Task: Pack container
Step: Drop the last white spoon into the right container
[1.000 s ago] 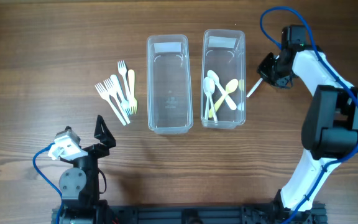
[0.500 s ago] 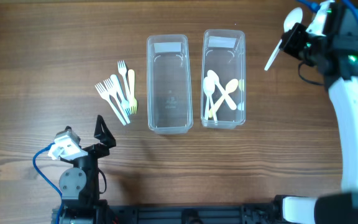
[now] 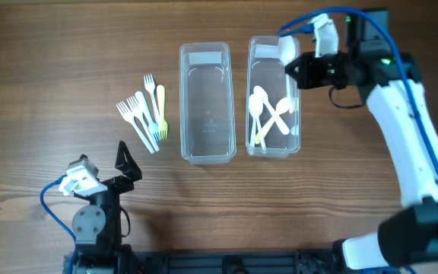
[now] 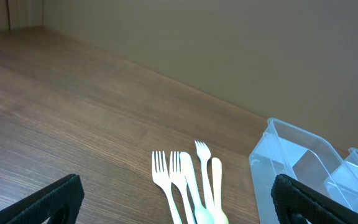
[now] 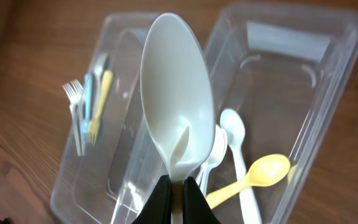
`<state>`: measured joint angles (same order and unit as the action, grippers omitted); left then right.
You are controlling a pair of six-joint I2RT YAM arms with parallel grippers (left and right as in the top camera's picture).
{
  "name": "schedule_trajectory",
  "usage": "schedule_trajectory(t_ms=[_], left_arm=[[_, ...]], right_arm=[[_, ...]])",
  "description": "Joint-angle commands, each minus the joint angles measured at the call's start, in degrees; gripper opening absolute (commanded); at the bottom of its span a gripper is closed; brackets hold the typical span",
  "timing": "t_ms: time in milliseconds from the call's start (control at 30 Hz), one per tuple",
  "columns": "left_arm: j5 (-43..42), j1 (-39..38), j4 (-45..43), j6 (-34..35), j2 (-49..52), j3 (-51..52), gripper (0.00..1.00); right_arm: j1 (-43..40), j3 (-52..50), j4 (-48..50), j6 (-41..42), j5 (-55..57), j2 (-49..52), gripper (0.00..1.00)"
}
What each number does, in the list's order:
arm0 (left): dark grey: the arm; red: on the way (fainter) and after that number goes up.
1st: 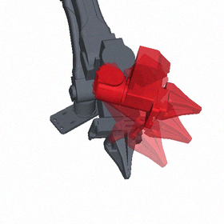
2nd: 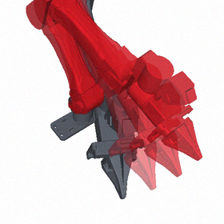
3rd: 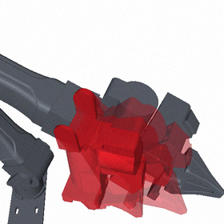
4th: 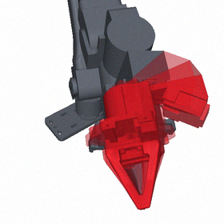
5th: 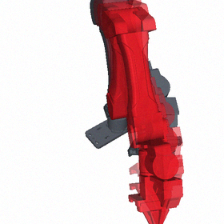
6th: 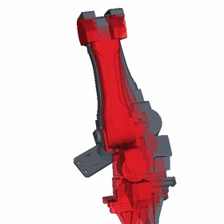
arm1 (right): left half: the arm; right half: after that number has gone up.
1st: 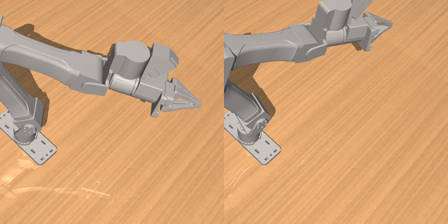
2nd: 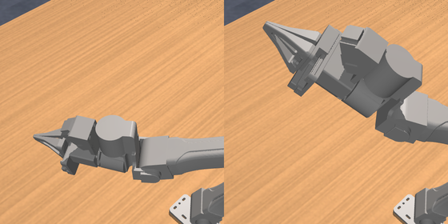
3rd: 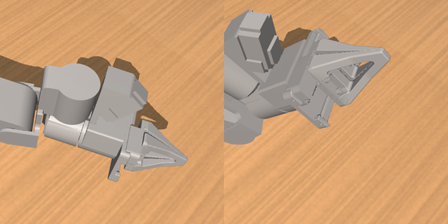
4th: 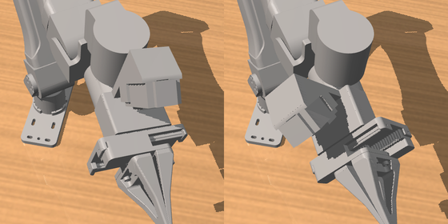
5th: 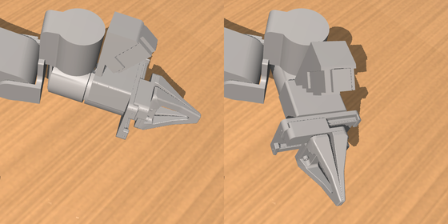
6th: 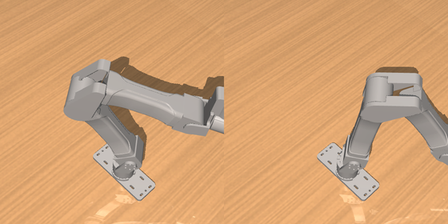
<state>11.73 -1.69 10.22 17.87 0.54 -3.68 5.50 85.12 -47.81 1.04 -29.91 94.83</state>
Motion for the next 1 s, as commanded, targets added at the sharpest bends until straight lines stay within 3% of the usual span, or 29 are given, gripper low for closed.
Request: schedule_trajectory(t_ms=[0,33,100,133,300,467,767,967], left_arm=[[-0.3,0.5,-0.2,-0.8,-0.1,0.5,1.0],[-0.3,0.5,-0.2,-0.8,-0.1,0.5,1.0],[-0.3,0.5,-0.2,-0.8,-0.1,0.5,1.0],[-0.3,0.5,-0.2,-0.8,-0.1,0.5,1.0],[-0.3,0.5,-0.2,-0.8,-0.1,0.5,1.0],[-0.3,0.5,-0.2,-0.8,-0.1,0.5,1.0],[-0.3,0.5,-0.2,-0.7,-0.1,0.5,1.0],[-0.3,0.5,-0.2,-0.8,-0.1,0.5,1.0]], right_arm=[[0.5,-0.4,-0.7,3.7,0.3,4.5,0.56],[0.5,-0.4,-1.3,4.4,0.3,5.1,0.77],[0.5,-0.4,-2.5,6.2,0.3,4.9,0.86],[0.4,-0.2,-3.4,7.0,0.3,3.9,0.99],[0.5,0.2,-7.9,8.4,6.3,-4.2,1.0],[0.4,-0.6,-14.3,6.3,9.6,-18.4,0.99],[0.4,-15.6,-23.7,4.6,9.4,-51.5,1.0],[0.4,-17.0,-24.9,11.9,9.6,-62.4,1.0]])
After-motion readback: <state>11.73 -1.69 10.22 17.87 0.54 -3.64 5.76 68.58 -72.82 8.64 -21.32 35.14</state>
